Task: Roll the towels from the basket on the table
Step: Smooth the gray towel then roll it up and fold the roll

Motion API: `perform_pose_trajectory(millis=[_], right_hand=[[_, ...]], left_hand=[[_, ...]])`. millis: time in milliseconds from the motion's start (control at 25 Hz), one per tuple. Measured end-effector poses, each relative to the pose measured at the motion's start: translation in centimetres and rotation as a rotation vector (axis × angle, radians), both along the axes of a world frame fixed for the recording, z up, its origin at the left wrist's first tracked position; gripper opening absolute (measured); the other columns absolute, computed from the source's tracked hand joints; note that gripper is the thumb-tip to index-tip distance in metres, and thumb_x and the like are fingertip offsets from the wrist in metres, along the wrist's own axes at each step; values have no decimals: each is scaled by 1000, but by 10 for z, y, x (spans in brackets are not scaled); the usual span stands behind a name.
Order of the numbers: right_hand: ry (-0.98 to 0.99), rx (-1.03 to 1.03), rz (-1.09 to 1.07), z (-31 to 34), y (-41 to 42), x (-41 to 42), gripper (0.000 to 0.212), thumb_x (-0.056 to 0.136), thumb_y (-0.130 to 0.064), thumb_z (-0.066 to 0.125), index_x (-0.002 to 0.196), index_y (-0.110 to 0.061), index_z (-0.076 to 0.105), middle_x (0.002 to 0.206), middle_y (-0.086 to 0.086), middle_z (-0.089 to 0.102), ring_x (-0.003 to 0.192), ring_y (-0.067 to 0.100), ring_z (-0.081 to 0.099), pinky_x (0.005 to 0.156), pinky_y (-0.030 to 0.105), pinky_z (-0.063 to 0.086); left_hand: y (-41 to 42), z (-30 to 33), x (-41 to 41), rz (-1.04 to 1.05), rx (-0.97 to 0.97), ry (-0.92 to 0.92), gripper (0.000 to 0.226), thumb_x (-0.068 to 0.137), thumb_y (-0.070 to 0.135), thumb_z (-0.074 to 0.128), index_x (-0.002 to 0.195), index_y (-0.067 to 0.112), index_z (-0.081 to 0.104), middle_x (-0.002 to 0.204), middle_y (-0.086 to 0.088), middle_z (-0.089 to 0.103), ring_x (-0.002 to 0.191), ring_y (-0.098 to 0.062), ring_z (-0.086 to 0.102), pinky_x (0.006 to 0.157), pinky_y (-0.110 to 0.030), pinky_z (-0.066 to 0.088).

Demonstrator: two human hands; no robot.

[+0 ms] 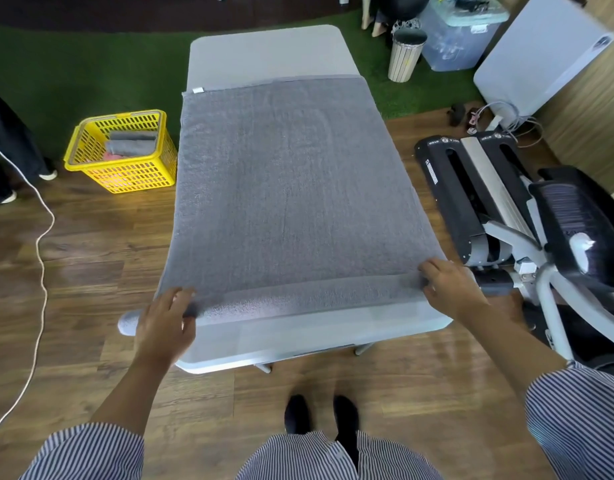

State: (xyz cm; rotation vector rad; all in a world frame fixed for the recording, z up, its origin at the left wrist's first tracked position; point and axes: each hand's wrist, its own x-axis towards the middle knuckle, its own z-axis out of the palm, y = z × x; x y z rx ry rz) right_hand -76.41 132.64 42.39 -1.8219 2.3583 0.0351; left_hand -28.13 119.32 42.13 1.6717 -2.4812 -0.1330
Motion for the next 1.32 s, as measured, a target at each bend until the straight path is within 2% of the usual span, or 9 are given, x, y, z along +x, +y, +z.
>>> perform_pose_trajectory(millis=[160, 360, 480, 640, 840, 960, 1120, 1200, 1320], right_hand=[[-133, 14, -83, -12, 0, -2, 17, 78, 4, 57, 89, -2, 68, 90, 15, 65, 80, 38, 60, 74, 45, 49], [-158, 138, -48, -4, 1, 4, 36, 79, -6, 59, 114, -1, 61, 118, 13, 59, 115, 35, 48, 112, 45, 23], [-132, 183, -33, 0, 2, 2, 27, 78, -8, 52, 103, -6, 62, 108, 11, 60, 105, 32, 51, 101, 38, 32], [-159, 262, -115, 9, 1, -1, 15, 79, -13, 44, 64, -16, 42, 73, 3, 49, 79, 28, 51, 67, 29, 34], [-98, 100, -92, 7, 0, -7, 27, 76, -3, 57, 103, -6, 62, 102, 12, 60, 92, 36, 55, 88, 43, 42], [-123, 54, -84, -10, 5, -12, 31, 72, 9, 59, 101, 2, 64, 102, 19, 63, 89, 43, 59, 87, 57, 45], [-141, 114, -44, -7, 10, -5, 42, 76, -5, 65, 117, 3, 58, 120, 17, 58, 118, 36, 49, 110, 47, 27], [-119, 222, -5, 2, 9, -1, 38, 76, -8, 63, 114, -3, 58, 116, 12, 57, 114, 32, 49, 103, 36, 31], [-101, 296, -60, 10, 5, -4, 8, 77, -16, 51, 75, -23, 50, 88, 5, 56, 91, 29, 56, 78, 32, 42]], left_hand=[[2, -5, 3, -28, -1, 57, 40, 76, 26, 40, 95, 7, 70, 91, -7, 70, 79, -34, 65, 65, -46, 53], [5, -6, -1, 1, 137, 26, 43, 58, 1, 80, 100, 1, 70, 93, -12, 71, 88, -39, 63, 78, -56, 51], [3, -1, -4, -7, 85, 20, 27, 69, 12, 62, 93, 3, 71, 82, -8, 71, 75, -35, 66, 69, -52, 52], [2, -2, -1, -94, 133, -42, 43, 71, 28, 35, 90, 12, 71, 75, 0, 70, 67, -28, 66, 66, -41, 49], [-1, -2, 12, 45, 160, 146, 32, 75, 24, 58, 102, 9, 60, 103, -4, 61, 83, -27, 61, 66, -37, 49], [5, -5, 16, 53, 48, 121, 42, 74, 37, 46, 94, 6, 65, 94, -6, 65, 81, -31, 61, 67, -42, 50], [4, -5, 16, 25, 125, -3, 43, 65, 25, 67, 102, 4, 66, 97, -10, 68, 89, -37, 61, 88, -53, 45], [3, -2, 12, 74, 164, -19, 41, 62, 7, 75, 102, 2, 67, 91, -13, 69, 83, -40, 64, 81, -53, 48], [7, 2, 10, 17, 156, -112, 33, 64, 19, 53, 91, 6, 68, 71, -9, 68, 62, -36, 63, 64, -44, 50]])
